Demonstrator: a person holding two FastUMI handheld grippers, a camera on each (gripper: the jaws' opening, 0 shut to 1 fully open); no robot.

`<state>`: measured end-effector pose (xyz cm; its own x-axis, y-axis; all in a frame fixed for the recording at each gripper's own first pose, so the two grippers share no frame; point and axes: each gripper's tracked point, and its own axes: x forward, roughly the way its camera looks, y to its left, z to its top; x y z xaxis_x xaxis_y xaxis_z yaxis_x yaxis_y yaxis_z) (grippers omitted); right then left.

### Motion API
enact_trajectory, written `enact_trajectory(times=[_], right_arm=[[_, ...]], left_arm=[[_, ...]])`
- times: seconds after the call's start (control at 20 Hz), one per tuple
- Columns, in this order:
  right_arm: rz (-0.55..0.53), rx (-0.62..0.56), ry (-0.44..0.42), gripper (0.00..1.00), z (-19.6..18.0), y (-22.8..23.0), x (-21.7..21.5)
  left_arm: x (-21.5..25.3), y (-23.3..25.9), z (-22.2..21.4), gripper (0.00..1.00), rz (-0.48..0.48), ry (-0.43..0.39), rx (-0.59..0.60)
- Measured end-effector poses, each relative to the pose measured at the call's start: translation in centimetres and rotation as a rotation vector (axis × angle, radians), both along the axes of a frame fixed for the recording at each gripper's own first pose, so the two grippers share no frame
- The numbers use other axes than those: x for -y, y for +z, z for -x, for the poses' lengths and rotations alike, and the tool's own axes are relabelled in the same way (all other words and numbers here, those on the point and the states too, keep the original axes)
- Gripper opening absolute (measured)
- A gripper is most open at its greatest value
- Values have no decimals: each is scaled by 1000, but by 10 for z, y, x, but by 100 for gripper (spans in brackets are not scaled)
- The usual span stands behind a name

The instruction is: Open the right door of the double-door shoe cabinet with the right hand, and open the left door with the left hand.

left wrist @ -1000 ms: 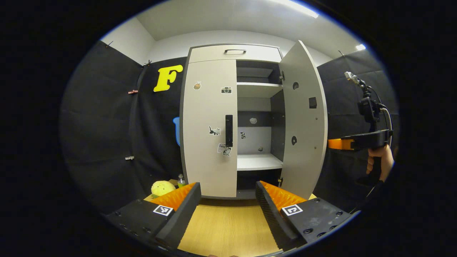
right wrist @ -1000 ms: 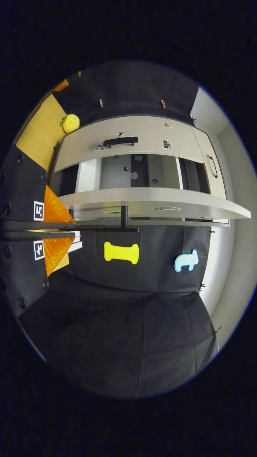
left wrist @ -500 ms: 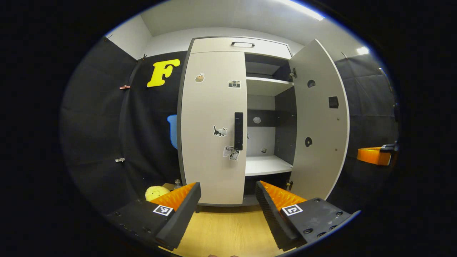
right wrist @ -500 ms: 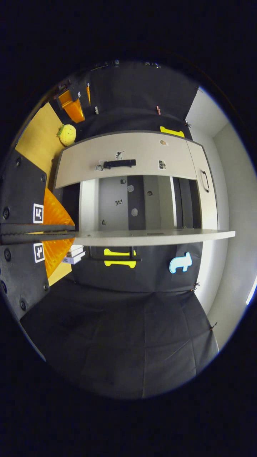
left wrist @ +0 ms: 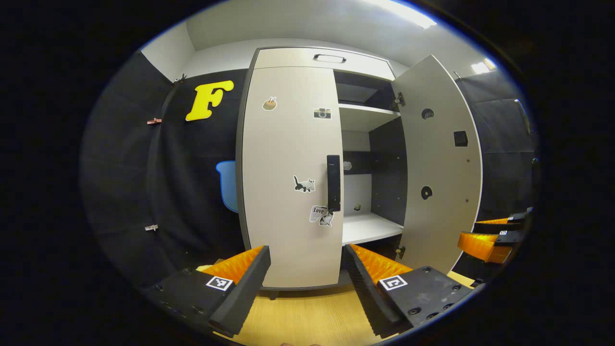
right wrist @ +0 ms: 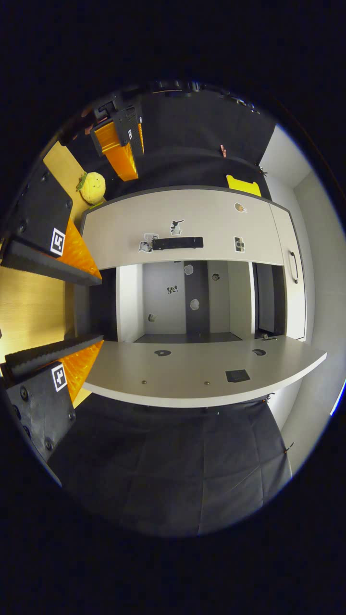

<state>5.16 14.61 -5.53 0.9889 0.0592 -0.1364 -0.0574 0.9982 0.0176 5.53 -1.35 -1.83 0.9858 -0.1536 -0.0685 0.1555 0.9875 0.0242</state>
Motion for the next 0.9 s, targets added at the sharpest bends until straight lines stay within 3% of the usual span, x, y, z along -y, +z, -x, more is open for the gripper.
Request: enact_trajectory(times=[0.15,0.55,0.7,0.9], right_arm=[[-17,-28,11,99,-7,-15,-8],[34,28,125,98,-27,-24,-14],[5,22,114,98,-46,-25,-5],[-28,11,102,98,-55,-32,8]], left_arm=[[9,9,-19,95,30,-6,6],[47,40,-102,95,52,20,9],[58,50,-133,95,74,24,6],[70,53,-169,94,33,33,1]])
